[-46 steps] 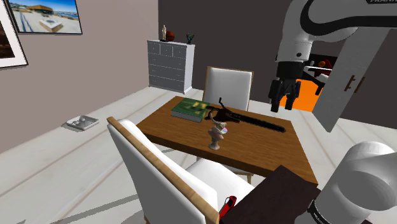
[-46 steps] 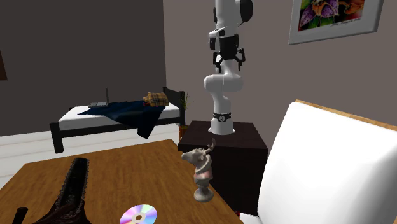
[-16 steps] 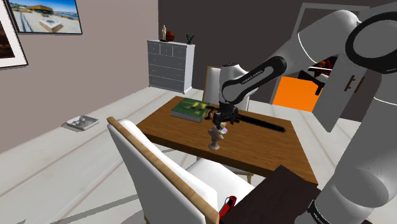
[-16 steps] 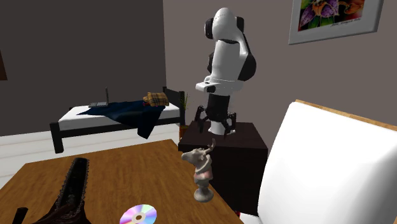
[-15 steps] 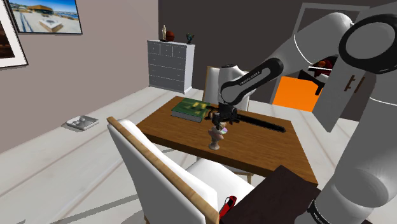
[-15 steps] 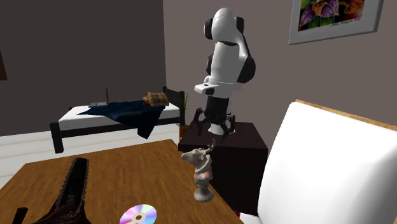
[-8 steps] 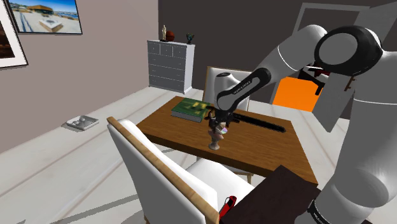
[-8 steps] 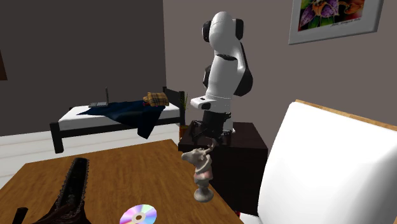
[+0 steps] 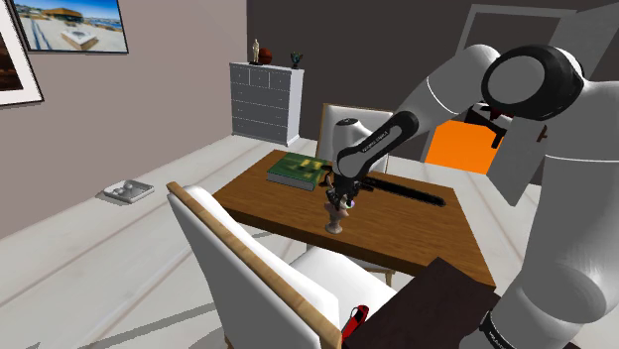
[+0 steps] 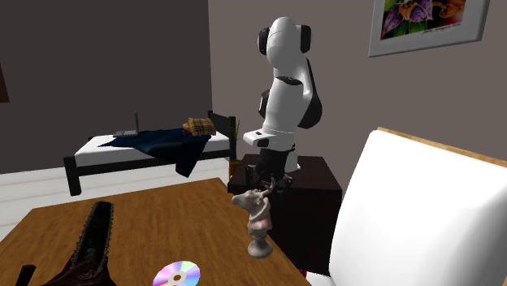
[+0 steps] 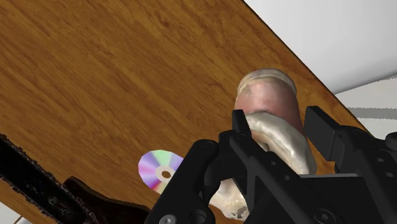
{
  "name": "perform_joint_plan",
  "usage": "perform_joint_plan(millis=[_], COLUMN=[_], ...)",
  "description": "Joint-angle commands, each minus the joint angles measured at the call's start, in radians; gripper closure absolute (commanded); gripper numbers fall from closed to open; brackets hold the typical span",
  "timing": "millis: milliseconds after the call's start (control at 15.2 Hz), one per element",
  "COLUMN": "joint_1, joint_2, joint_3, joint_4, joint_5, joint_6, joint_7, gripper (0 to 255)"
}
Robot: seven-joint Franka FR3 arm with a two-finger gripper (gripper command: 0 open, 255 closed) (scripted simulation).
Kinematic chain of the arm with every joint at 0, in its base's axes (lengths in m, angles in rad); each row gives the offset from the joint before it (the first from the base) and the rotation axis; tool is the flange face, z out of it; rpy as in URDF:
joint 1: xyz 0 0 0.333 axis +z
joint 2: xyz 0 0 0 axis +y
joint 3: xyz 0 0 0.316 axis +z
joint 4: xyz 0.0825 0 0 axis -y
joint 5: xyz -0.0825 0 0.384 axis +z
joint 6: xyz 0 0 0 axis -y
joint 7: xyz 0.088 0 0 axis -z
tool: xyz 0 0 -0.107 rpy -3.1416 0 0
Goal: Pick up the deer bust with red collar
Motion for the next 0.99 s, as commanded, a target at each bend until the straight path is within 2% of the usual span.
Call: perform_joint_plan(millis=[0,396,924], joint_1=[0.0,0.0,-0.005], joint_2=[0.001,0.001,-0.076], joint_3=[0.0,-0.001,0.01], joint_4=[0.0,-0.002,0.013], joint_5=[0.0,-0.001,0.028], joint_6=[0.0,0.002,-0.087], joint_7=[0.0,0.0,-0.031], gripper=[255,255,255])
